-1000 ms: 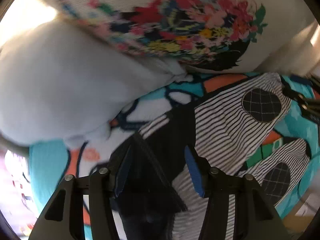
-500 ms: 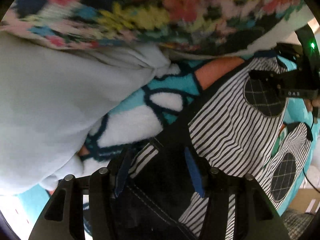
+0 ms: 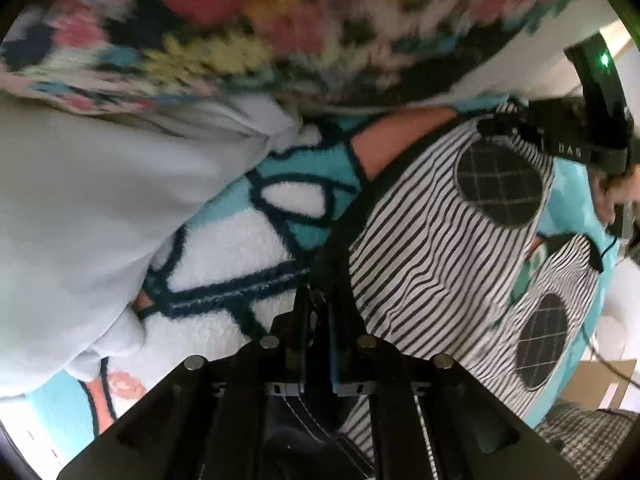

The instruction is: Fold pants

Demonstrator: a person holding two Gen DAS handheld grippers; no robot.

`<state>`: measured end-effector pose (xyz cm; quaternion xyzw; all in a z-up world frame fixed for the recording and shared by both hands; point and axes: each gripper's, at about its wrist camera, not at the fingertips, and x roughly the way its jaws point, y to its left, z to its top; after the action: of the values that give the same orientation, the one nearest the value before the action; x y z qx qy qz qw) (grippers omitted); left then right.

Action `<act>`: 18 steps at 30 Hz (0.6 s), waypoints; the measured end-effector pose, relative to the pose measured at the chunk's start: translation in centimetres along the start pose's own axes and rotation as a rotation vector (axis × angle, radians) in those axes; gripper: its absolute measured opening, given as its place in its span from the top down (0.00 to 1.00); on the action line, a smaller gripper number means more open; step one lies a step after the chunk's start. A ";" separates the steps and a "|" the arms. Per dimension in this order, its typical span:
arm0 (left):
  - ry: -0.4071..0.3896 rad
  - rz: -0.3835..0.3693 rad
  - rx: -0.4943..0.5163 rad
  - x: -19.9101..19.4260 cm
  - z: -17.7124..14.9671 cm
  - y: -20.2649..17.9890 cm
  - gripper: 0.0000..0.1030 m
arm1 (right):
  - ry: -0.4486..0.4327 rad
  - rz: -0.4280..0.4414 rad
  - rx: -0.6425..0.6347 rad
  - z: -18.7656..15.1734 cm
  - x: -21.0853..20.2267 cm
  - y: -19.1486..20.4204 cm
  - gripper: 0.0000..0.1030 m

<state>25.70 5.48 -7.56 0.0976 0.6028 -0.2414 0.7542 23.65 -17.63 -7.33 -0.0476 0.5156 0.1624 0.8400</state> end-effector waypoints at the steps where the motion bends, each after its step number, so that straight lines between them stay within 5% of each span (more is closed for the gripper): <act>1: -0.018 -0.002 -0.011 -0.7 0.0 0.0 0.93 | -0.012 0.003 0.011 -0.1 -0.4 -0.2 0.93; 9: -0.141 0.007 -0.060 -7.0 -4.2 -1.2 0.93 | -0.130 0.017 0.036 -3.1 -7.2 0.3 0.93; 18: -0.237 -0.017 -0.155 -11.4 -11.7 -5.9 0.93 | -0.204 0.049 -0.017 -11.7 -12.7 6.2 0.93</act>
<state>11.00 8.27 1.21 0.0045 0.5271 -0.2104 0.8233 6.40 -17.51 -1.05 -0.0254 0.4268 0.1913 0.8835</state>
